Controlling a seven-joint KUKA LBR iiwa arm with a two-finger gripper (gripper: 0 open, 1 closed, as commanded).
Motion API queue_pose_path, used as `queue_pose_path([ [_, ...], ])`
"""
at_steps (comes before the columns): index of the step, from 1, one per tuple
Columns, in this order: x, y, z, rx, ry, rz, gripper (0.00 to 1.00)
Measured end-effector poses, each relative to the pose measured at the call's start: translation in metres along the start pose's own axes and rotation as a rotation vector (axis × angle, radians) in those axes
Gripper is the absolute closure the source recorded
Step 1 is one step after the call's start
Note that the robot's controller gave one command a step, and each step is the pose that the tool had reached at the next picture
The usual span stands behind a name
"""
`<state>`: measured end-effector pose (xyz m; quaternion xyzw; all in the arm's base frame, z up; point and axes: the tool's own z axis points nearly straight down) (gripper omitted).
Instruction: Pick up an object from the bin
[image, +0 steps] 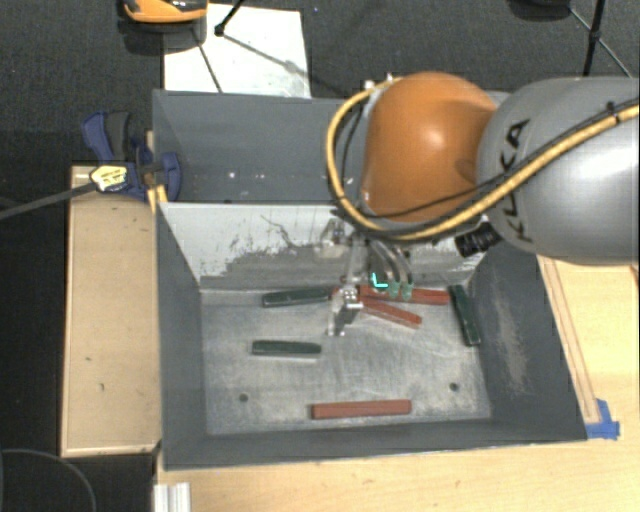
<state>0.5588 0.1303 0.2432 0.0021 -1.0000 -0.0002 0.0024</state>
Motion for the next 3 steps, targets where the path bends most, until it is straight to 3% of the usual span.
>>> queue_pose_path([
  [1,-0.002,-0.001,-0.004,-0.001,-0.008,0.004,0.00],
  [2,0.001,0.012,0.074,-0.002,-0.011,0.063,0.00],
  [3,0.002,0.019,0.110,0.000,-0.003,0.069,0.00],
])
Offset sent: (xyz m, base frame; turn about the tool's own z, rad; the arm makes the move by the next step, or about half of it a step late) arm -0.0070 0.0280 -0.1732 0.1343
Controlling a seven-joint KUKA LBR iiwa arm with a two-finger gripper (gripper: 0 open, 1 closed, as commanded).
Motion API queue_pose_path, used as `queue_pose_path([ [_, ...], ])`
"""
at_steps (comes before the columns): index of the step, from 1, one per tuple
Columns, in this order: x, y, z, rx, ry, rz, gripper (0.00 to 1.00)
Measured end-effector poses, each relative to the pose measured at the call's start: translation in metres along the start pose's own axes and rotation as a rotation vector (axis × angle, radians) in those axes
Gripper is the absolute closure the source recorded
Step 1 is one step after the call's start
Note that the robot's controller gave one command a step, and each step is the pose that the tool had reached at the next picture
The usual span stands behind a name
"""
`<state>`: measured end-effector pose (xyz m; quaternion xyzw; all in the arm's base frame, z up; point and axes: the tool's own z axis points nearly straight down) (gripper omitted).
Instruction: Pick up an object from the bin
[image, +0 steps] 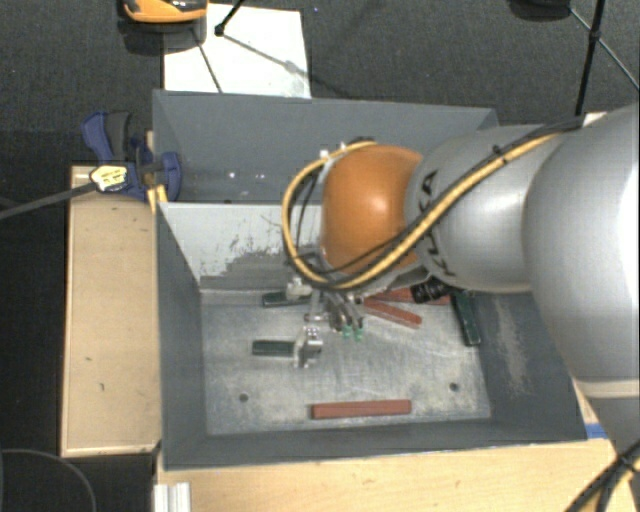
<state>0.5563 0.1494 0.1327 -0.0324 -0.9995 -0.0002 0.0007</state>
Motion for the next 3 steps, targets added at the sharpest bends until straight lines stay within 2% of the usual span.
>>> queue_pose_path([
  [1,0.011,-0.003,-0.006,0.000,0.000,0.051,0.00],
  [2,0.012,0.002,0.063,0.000,-0.003,0.014,0.00],
  [3,0.018,0.005,0.059,-0.004,-0.004,0.048,1.00],
])
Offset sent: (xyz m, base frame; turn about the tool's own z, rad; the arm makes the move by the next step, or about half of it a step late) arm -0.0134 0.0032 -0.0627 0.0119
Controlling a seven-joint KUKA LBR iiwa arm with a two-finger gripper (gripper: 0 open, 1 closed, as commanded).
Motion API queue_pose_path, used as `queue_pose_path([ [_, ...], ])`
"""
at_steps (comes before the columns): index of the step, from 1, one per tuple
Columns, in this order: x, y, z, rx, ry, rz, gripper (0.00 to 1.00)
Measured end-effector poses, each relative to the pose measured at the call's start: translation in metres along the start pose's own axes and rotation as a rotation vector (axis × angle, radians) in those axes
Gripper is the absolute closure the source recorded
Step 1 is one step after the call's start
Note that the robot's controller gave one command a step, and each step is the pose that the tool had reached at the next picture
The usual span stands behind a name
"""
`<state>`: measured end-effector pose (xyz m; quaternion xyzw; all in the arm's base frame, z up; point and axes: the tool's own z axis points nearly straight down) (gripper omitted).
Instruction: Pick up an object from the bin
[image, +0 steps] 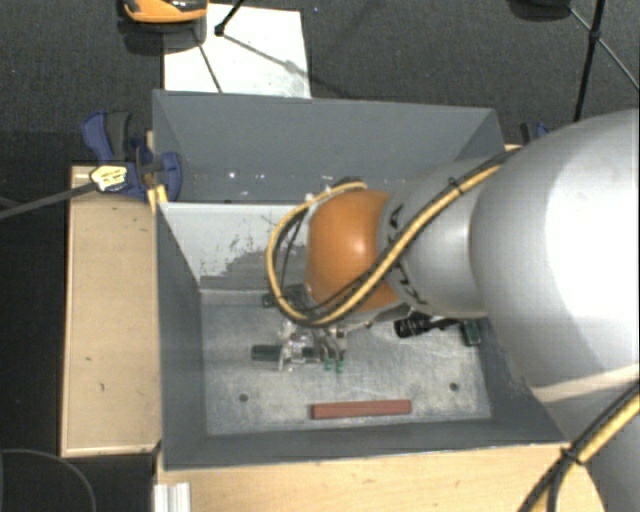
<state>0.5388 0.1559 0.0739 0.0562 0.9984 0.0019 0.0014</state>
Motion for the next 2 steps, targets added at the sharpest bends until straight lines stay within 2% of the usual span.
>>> queue_pose_path([
  [2,0.0013,-0.0007,-0.0032,0.002,0.002,0.000,1.00],
])
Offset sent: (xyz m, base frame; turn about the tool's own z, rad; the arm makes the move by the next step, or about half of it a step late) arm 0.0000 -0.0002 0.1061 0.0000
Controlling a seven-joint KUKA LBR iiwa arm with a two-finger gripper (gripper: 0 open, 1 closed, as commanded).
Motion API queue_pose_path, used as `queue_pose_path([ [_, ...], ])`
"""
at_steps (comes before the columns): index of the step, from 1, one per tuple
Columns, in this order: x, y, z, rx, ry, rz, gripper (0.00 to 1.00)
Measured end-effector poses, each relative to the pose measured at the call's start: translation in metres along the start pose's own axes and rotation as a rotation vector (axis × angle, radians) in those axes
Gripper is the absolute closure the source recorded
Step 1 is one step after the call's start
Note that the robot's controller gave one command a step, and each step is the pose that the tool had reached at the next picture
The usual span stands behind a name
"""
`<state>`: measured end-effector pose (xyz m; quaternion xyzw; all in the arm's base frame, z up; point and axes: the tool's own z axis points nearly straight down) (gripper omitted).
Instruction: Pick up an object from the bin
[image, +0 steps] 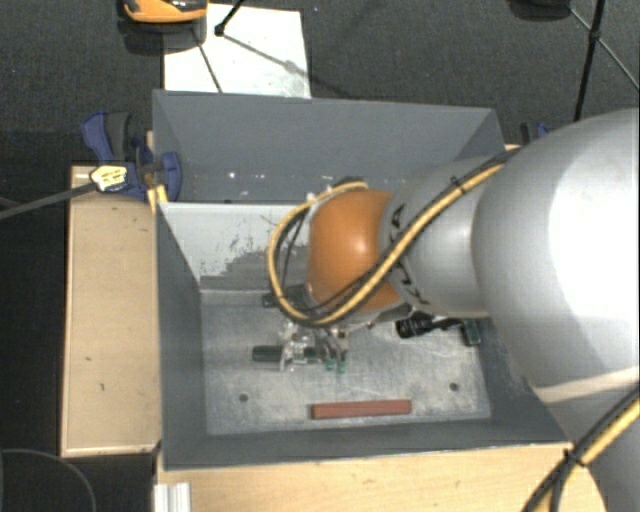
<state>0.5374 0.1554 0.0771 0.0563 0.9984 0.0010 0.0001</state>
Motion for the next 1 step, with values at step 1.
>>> queue_pose_path([
  [1,0.0015,-0.0011,-0.0194,0.003,0.006,0.001,1.00],
])
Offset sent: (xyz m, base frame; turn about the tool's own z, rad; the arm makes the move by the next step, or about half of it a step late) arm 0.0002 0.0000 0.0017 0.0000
